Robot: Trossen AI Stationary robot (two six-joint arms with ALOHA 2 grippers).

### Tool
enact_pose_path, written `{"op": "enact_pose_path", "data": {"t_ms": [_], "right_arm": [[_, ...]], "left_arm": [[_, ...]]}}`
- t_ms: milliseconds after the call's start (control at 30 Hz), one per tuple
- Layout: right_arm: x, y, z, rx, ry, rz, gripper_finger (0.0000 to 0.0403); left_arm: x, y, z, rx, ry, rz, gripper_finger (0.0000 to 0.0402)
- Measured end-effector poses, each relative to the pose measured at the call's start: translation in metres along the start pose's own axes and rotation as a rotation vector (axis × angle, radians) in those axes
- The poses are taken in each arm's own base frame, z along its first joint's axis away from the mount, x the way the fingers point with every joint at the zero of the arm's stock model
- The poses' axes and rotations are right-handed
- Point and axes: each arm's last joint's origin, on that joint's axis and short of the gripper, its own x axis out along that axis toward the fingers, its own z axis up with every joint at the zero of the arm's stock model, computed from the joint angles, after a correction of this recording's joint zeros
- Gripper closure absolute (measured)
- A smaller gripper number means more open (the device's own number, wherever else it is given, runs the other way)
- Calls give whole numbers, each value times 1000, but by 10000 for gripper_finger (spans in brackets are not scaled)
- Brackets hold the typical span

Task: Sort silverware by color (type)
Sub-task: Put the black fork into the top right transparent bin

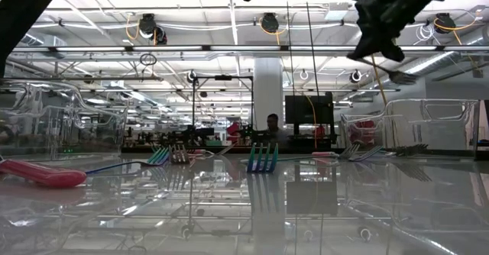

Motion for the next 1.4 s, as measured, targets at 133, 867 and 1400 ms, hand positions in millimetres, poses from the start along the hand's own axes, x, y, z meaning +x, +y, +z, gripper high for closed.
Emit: {"op": "enact_pose_path", "data": {"t_ms": [133,867,1400], "right_arm": [[11,-10,-4,18,-31,0,395],[42,-42,-33,54,18,-205,395],[53,-54,-46,20,20,-320,387]], "left_arm": [[0,0,0,1,-1,4,268],[0,1,0,18,-10,25,268],[0,2,1,55,-22,60,268]]}}
